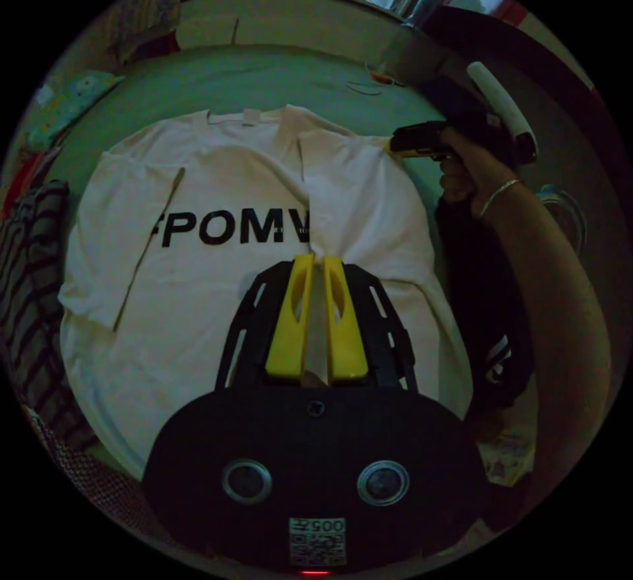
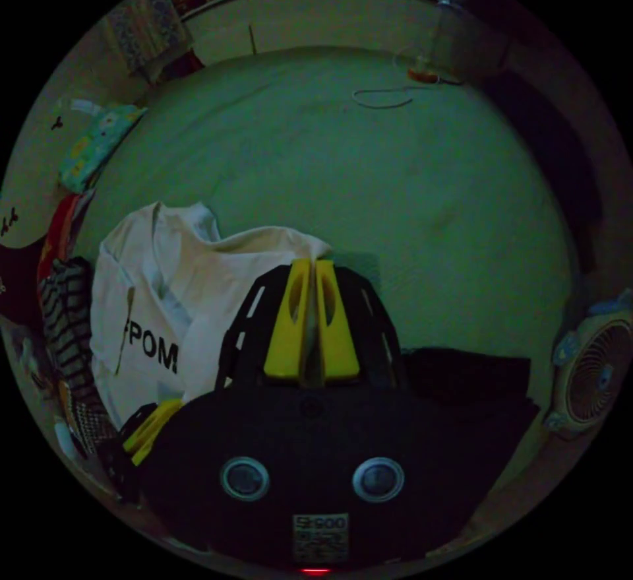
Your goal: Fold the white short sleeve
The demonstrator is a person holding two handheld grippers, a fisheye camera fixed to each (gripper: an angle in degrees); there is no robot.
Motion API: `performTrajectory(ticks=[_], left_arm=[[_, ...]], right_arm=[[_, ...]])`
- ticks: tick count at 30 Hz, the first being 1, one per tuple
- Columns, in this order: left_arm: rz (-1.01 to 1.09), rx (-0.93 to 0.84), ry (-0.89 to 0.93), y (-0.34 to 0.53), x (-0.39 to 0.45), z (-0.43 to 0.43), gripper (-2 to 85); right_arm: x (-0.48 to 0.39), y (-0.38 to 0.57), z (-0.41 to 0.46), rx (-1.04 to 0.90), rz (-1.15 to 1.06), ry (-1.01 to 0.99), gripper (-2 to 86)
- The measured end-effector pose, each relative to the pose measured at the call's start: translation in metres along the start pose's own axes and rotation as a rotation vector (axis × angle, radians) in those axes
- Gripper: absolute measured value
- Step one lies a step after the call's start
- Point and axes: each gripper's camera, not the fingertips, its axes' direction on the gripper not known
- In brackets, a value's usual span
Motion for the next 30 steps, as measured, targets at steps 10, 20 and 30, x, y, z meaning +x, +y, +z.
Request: performTrajectory(ticks=[10,20,30], left_arm=[[-0.059,-0.006,0.021,0.021,-0.021,-0.018,2.7],[-0.058,-0.006,0.029,0.052,-0.034,-0.053,2.8],[-0.027,-0.019,0.038,0.093,-0.046,-0.099,3.0]], right_arm=[[-0.041,0.041,-0.004,-0.029,-0.003,0.194,4.1],[-0.103,0.235,-0.091,-0.021,-0.382,-0.036,7.9],[-0.12,0.355,-0.096,-0.02,-0.222,0.194,-1.2]])
